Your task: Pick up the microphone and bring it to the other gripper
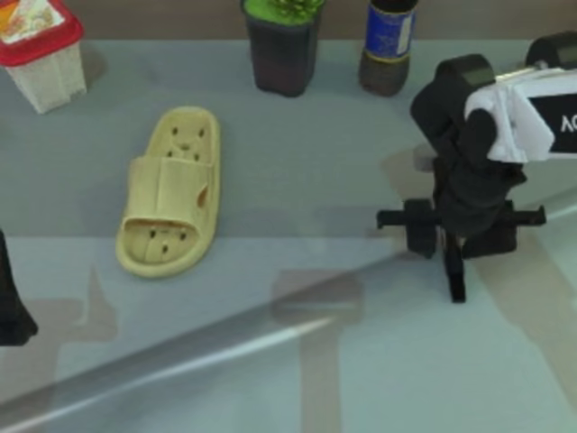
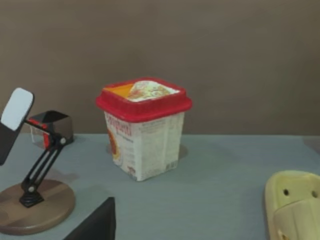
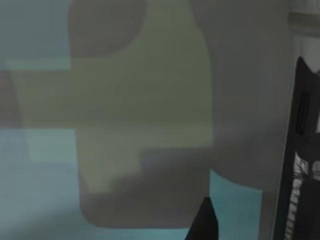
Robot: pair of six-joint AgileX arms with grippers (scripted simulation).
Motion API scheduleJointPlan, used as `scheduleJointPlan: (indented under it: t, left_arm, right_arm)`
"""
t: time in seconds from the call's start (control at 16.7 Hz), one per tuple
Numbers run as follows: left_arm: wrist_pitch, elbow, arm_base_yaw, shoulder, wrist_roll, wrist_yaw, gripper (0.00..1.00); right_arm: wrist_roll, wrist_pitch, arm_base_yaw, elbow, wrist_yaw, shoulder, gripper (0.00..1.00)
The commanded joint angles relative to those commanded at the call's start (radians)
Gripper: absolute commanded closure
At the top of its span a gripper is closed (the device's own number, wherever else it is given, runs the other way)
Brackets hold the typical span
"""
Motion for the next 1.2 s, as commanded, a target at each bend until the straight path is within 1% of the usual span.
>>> scheduleJointPlan:
  t: [0.36,0.42,0.6,0.72,0.9,1.02,1.2]
  left_arm:
    - [0.000,0.000,0.000,0.000,0.000,0.000,0.00]
    - [0.000,0.000,0.000,0.000,0.000,0.000,0.00]
    - [0.000,0.000,0.000,0.000,0.000,0.000,0.00]
    - [0.000,0.000,0.000,0.000,0.000,0.000,0.00]
    - [0.000,0.000,0.000,0.000,0.000,0.000,0.00]
    - [0.000,0.000,0.000,0.000,0.000,0.000,0.00]
    - [0.000,0.000,0.000,0.000,0.000,0.000,0.00]
  right_arm:
    - [0.000,0.000,0.000,0.000,0.000,0.000,1.00]
    - [-0.008,-0.021,0.002,0.022,0.012,-0.054,1.00]
    - [-0.018,0.010,0.004,0.018,0.002,-0.058,1.00]
    - [-0.039,0.080,0.006,0.003,-0.021,-0.071,1.00]
    - [-0.086,0.258,0.006,-0.043,-0.073,-0.106,1.00]
    - [-0.126,0.423,0.005,-0.087,-0.117,-0.134,1.00]
    - [-0.196,0.716,0.005,-0.170,-0.193,-0.184,1.00]
